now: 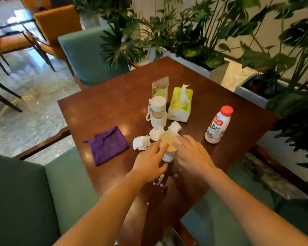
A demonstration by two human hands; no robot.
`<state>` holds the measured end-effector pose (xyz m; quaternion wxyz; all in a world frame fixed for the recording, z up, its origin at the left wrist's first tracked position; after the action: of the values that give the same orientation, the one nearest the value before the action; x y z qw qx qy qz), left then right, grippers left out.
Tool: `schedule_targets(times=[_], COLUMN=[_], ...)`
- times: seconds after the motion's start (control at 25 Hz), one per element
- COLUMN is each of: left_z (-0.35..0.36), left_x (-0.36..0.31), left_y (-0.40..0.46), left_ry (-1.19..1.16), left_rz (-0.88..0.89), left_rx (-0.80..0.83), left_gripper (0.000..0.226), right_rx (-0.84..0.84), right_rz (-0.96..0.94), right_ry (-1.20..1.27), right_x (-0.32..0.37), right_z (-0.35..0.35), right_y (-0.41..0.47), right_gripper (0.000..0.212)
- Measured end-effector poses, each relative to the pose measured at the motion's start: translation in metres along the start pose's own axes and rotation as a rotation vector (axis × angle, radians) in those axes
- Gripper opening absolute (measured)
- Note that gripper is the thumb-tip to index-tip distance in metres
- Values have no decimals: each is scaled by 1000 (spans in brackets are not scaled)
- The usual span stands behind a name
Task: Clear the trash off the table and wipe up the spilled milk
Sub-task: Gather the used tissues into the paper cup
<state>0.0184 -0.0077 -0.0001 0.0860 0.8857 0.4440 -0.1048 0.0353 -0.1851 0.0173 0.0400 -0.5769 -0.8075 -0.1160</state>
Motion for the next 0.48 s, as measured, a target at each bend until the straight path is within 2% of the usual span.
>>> schedule_targets(times=[0.12, 0.28, 0.4, 0.48], left_z=[18, 23, 21, 16], left_x=[2, 8, 11, 9], left_y=[10, 11, 3, -7], left_ry=[11, 4, -137, -342], left_rz=[-6, -30, -50, -144], left_rx=[77, 10, -94, -249], left_gripper=[71, 66, 66, 78], right_rx=[21, 22, -36, -81], right_rz=[-44, -47, -78, -107], right_ry=[57, 139, 215, 268], right_x=[-10, -16, -11, -3], right_z=[14, 22, 19, 15], right_y=[3, 11, 16, 19], right_gripper=[40, 20, 9, 9])
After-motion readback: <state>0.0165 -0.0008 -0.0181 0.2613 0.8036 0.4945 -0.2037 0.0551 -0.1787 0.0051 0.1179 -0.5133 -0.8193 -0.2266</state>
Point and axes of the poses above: each hand's wrist, its own y-axis towards the middle knuckle, its own z-axis out of the palm, x = y × z, the point moved 2 cm from there along y, towards the middle knuckle, and after that the axes turned 14 degrees about z, right-handed, at the moved point
